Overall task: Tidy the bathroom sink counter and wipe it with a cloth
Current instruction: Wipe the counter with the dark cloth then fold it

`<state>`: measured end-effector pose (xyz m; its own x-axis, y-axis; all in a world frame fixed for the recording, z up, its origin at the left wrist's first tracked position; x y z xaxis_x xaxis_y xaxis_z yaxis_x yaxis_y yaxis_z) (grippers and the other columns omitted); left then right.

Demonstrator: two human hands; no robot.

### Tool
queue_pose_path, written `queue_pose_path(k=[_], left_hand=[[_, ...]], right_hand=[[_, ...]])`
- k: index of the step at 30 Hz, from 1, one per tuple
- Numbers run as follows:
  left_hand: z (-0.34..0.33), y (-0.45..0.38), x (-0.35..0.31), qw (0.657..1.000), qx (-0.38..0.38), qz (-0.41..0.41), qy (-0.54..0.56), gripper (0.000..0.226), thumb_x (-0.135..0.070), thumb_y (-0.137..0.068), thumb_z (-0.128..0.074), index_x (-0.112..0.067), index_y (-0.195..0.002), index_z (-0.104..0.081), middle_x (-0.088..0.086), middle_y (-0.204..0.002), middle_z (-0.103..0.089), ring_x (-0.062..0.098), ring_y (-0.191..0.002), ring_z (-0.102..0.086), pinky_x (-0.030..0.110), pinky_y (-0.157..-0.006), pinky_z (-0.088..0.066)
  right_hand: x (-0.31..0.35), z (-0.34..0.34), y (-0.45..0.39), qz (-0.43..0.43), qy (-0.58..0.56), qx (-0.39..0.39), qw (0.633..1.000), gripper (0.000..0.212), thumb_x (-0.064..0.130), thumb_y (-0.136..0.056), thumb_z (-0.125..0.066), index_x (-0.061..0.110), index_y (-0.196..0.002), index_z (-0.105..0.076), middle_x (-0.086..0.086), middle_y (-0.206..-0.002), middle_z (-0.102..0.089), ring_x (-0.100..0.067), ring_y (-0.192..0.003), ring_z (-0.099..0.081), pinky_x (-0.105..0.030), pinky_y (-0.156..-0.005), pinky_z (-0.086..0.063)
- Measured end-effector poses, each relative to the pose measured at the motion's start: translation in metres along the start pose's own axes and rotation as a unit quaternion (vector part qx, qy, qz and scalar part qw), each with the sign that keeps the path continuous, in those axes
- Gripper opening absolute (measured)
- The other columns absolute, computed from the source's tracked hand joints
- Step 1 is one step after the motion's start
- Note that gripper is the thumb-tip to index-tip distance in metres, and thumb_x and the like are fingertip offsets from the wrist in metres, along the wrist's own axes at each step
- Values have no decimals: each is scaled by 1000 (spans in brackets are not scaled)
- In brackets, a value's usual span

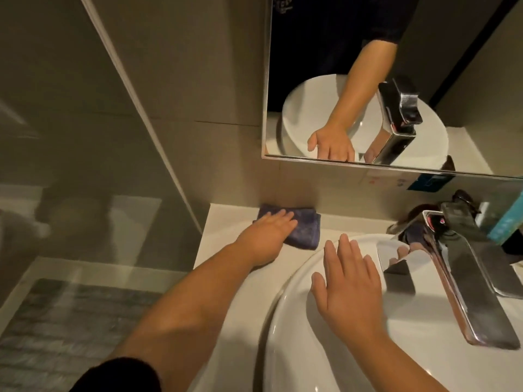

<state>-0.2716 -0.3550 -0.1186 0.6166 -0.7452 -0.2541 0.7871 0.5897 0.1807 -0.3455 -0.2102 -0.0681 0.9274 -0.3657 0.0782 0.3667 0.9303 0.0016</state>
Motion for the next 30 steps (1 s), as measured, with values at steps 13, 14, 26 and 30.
queue_pose_path(k=[13, 14, 26, 30], left_hand=[[-7, 33, -5, 996, 6, -88, 24, 57, -5, -92, -44, -21, -145, -34, -2, -158, -23, 17, -145, -17, 30, -117, -8], [-10, 44, -8, 996, 14, -86, 35, 57, -4, -91, -43, -21, -145, -35, -2, -158, -23, 17, -146, -16, 30, -117, -8], [-49, 247, -48, 988, -21, 116, 95, 62, -5, -87, -46, -19, -146, -32, -6, -155, -25, 12, -144, -22, 30, -118, -11], [-85, 303, -80, 980, -9, 161, 120, 59, -23, -58, -51, -29, -116, -60, -10, -127, -63, 9, -115, -60, 26, -96, -45]], right_hand=[[0, 2, 0, -6, -11, -35, 999, 63, 42, -87, -30, 10, -139, -45, -18, -149, -41, -35, -138, -38, -47, -110, -22], [0, 2, 0, -5, -15, -37, 999, 62, 41, -87, -30, 10, -139, -46, -19, -148, -41, -35, -137, -39, -48, -109, -24], [3, 2, 7, 12, -40, -4, 999, 69, 46, -87, -17, 11, -144, -35, -19, -154, -31, -36, -142, -27, -52, -114, -22], [4, 2, 9, 24, -45, 8, 999, 69, 46, -88, -18, 10, -145, -31, -19, -155, -26, -37, -143, -22, -53, -114, -20]])
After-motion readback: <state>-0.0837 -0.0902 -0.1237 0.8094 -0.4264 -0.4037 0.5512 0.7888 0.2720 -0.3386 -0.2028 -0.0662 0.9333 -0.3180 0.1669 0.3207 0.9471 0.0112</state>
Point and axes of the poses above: each hand's wrist, its own y-axis away from the middle knuckle, its own z-axis out of the back of the hand, x = y × z, the point moved 9 cm from there along -y, towards the middle knuckle
